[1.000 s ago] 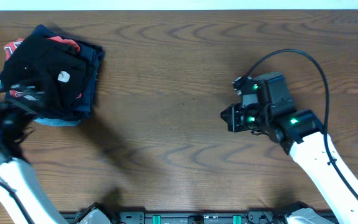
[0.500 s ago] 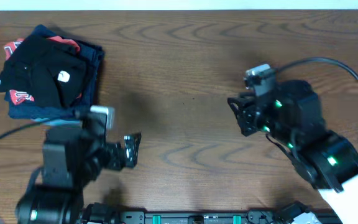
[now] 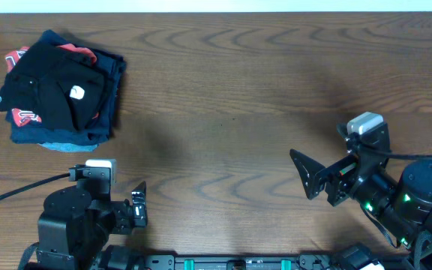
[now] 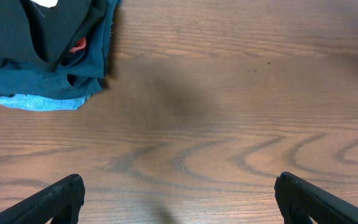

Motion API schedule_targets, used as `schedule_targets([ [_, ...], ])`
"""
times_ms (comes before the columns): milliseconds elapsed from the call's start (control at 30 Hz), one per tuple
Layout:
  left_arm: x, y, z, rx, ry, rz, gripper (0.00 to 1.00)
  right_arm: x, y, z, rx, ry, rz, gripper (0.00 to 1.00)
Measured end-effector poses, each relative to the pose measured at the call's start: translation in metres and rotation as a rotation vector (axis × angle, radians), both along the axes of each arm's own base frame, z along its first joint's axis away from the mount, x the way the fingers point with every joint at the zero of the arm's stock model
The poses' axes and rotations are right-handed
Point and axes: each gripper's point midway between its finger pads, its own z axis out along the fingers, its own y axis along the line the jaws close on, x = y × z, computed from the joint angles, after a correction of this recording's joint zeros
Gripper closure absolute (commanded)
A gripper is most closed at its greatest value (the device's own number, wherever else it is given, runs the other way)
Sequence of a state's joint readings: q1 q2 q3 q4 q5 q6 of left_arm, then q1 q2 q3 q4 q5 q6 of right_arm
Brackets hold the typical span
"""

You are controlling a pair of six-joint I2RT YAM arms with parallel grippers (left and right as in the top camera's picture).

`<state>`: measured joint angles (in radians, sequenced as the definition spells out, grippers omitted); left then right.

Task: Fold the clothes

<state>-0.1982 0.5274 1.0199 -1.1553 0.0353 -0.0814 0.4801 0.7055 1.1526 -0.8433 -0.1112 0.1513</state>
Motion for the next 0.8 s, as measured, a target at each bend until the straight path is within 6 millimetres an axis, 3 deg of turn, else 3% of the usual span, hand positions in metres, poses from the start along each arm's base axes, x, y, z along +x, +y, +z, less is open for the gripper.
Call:
schedule_targets([
  [467, 0.000, 0.002, 0.000, 0.009, -0.001, 0.010, 0.02, -0.018, 0.007, -0.022, -0.017, 0.109, 0.075, 0.01],
  [800, 0.000, 0.002, 0.000, 0.009, -0.001, 0.010, 0.02, -0.015, 0.002, -0.023, -0.030, 0.106, 0.047, 0.01],
])
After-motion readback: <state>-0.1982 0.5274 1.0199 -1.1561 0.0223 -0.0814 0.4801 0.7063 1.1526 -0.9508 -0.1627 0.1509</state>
